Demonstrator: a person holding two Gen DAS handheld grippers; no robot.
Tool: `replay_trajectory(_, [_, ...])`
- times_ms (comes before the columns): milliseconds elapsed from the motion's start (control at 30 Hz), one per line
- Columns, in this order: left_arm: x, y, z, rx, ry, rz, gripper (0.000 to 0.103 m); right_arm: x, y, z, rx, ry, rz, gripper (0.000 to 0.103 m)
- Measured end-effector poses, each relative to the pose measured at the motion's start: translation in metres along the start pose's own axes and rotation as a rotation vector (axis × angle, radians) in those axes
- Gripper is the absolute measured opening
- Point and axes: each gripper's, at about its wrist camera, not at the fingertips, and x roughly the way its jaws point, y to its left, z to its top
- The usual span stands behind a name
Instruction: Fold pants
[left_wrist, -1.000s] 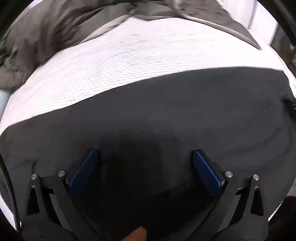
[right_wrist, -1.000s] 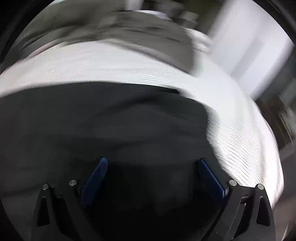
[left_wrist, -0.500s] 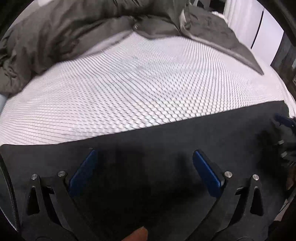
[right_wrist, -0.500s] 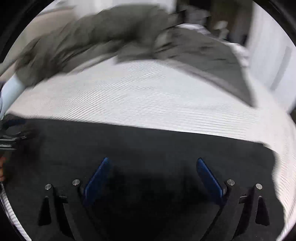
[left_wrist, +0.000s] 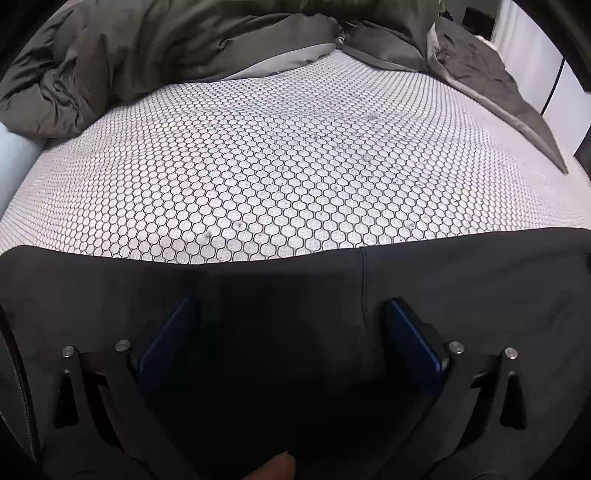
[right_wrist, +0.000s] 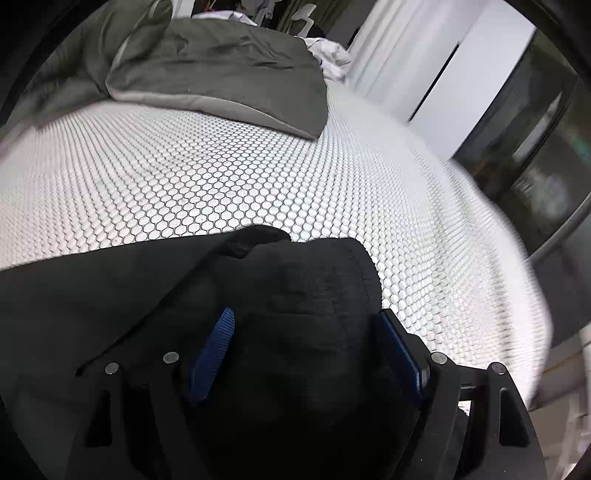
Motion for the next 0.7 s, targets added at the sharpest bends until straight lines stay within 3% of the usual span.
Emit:
replay_trajectory(100, [-0.008,-0.003,-0.002,0.02,-0.007,0.041,0.102,-0.005,-0.004,-0.006,-0.017,-0.01,0.034,0.08])
replay_trajectory(200, [-0.044,0.003,-0.012,0.065,-0.087,0.015,0.102,-0.032,-0.001,-0.007,-0.048,-0.06,0.075,0.08])
replay_trajectory(333, [-0.073,0.049,-0.02,0.018,-0.137,0.113,0.102,-0.059,0.005,-0.017,-0.062,-0.093,0.344,0.08])
replay_trajectory(400, [-0.061,0.089,-0.016,-0.041,-0.097,0.157,0.102,-0.064,0.011,-0.034,-0.103,-0.075,0.403,0.08])
replay_trajectory(500, [-0.029,0.141,-0.012,-0.059,0.024,0.289,0.099,-0.047,0.026,-0.043,-0.2,-0.033,0.353,0.08])
replay_trajectory(533, [-0.024,0.156,-0.01,-0.077,0.041,0.257,0.097,-0.046,0.03,-0.047,-0.23,-0.028,0.339,0.08])
replay_trajectory(567, [-0.027,0.169,-0.013,-0.101,0.029,0.212,0.092,-0.04,0.035,-0.041,-0.25,-0.034,0.337,0.08])
replay_trajectory(633, [-0.036,0.19,-0.016,-0.132,-0.001,0.217,0.054,-0.035,0.036,-0.034,-0.249,-0.035,0.339,0.081])
replay_trajectory(667, [-0.04,0.201,-0.018,-0.145,-0.005,0.218,0.045,-0.04,0.033,-0.04,-0.241,-0.031,0.334,0.081])
replay_trajectory(700, [-0.041,0.208,-0.02,-0.153,-0.005,0.231,0.025,-0.042,0.029,-0.043,-0.237,-0.028,0.332,0.081])
